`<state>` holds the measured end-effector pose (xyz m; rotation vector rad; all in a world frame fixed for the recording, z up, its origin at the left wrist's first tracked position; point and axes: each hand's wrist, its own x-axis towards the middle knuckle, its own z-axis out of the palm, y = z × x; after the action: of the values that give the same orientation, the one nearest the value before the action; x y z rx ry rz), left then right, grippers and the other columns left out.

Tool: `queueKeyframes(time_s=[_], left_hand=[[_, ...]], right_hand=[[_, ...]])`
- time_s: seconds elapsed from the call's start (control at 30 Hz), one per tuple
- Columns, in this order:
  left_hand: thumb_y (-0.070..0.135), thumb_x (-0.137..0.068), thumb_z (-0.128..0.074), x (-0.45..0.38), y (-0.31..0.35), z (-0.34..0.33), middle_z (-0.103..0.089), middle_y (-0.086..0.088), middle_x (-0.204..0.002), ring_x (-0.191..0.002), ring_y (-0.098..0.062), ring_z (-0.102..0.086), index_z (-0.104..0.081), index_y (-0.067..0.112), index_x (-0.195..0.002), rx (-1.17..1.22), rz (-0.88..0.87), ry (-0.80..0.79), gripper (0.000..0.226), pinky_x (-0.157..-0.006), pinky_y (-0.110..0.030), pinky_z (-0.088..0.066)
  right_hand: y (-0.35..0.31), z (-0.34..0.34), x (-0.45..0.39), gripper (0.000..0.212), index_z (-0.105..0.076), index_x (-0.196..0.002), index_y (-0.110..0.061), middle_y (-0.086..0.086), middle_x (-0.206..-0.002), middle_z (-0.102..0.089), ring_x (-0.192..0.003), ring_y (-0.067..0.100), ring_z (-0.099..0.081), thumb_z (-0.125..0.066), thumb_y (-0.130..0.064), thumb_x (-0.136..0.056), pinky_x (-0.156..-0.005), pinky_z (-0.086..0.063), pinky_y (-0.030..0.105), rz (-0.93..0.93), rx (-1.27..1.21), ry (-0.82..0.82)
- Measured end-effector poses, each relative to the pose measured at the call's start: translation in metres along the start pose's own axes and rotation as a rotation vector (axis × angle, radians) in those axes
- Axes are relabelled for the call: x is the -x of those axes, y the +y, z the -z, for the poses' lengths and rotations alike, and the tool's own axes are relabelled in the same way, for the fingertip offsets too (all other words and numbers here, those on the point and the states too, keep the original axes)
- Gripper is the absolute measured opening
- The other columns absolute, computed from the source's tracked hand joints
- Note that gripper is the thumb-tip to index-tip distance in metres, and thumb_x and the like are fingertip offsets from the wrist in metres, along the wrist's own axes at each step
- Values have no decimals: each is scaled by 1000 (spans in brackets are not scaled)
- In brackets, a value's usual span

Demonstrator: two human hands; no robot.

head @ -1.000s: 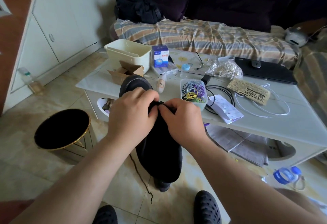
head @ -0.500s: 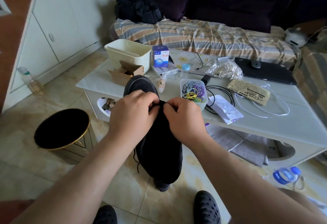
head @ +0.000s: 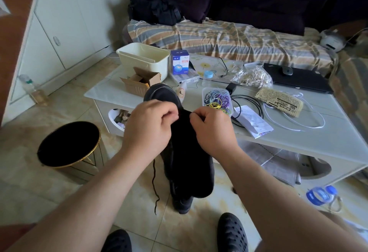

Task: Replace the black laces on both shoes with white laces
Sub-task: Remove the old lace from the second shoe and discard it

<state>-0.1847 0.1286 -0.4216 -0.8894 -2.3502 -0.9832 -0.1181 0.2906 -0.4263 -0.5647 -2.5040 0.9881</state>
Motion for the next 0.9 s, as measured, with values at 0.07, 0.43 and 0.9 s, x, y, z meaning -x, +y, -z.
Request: queueKeyframes(time_s=[0.07, 0.43, 0.9], left_hand=[[16, -101, -63, -3, -2, 5, -66, 14, -75, -68, -8, -56, -67, 26, -85, 446, 323, -7, 19, -66, -28, -42], [53, -84, -67, 2, 11, 3, -63, 12, -83, -80, -12, -58, -66, 35, -104, 52, 104, -86, 27, -70, -32, -45], [38, -84, -77, 4, -7, -15, -66, 4, -71, -65, -29, -64, -73, 29, -83, -346, -29, -34, 11, -65, -35, -35]], right_hand=[[7, 6, -7, 25, -68, -77, -17, 0, -65, -63, -71, 25, -59, -57, -31, -95, -61, -44, 33, -77, -19, 8], [3, 0, 3, 24, -75, -94, -20, 2, -83, -73, -81, 28, -63, -59, -37, -98, -72, -53, 40, 183, 55, 30], [-2, -10, 8, 26, -71, -89, -18, 1, -77, -68, -80, 27, -60, -57, -37, -99, -69, -53, 39, 116, 69, -16]])
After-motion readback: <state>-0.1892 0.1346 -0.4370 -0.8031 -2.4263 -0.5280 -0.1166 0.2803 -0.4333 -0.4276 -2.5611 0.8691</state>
